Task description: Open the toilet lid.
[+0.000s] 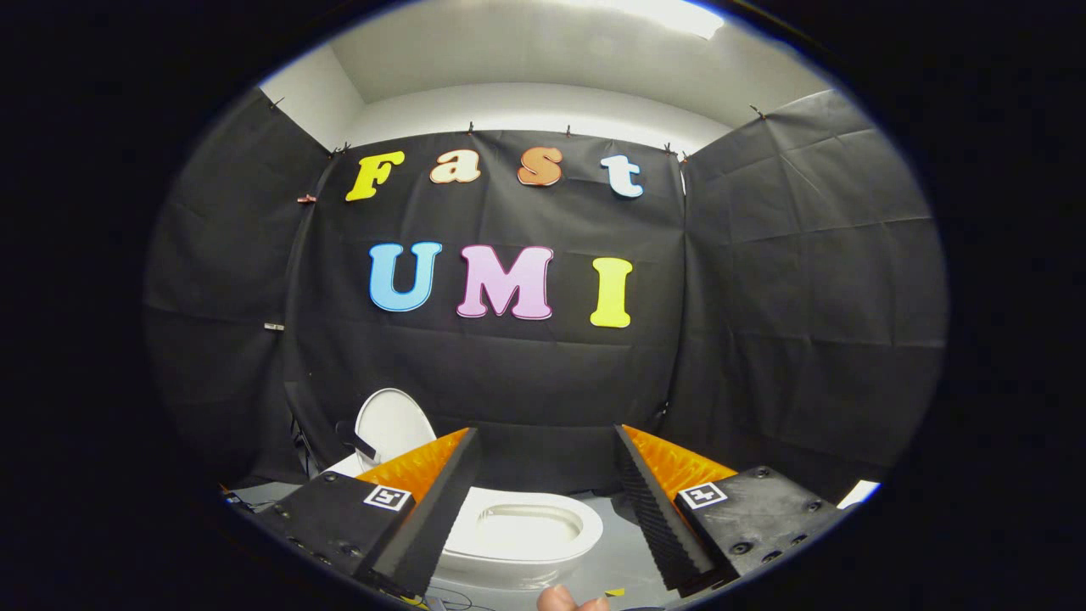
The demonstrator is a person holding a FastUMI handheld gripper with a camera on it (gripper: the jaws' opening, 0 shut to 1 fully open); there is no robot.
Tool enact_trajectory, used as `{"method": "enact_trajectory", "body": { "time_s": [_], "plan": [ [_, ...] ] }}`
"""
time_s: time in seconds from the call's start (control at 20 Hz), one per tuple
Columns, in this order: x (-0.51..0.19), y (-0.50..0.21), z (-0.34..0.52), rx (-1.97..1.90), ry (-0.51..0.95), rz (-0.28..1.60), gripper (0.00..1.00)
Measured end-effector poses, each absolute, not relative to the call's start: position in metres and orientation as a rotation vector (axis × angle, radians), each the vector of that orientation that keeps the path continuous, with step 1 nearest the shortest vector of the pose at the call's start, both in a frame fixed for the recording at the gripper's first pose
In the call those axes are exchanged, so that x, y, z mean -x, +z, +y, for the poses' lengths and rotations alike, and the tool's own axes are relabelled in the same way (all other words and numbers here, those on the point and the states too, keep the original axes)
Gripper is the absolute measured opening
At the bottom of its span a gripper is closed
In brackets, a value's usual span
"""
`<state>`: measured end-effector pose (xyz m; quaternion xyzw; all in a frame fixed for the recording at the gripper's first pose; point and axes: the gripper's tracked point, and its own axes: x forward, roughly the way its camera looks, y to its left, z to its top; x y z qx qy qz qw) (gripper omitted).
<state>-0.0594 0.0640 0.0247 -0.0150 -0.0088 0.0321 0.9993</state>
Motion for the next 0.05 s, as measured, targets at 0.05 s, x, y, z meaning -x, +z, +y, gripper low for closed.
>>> {"method": "enact_trajectory", "body": {
  "time_s": [0.05],
  "plan": [
    [0.0604, 0.0255, 0.0653, 0.028, 0.068, -0.019, 0.98]
  ]
}}
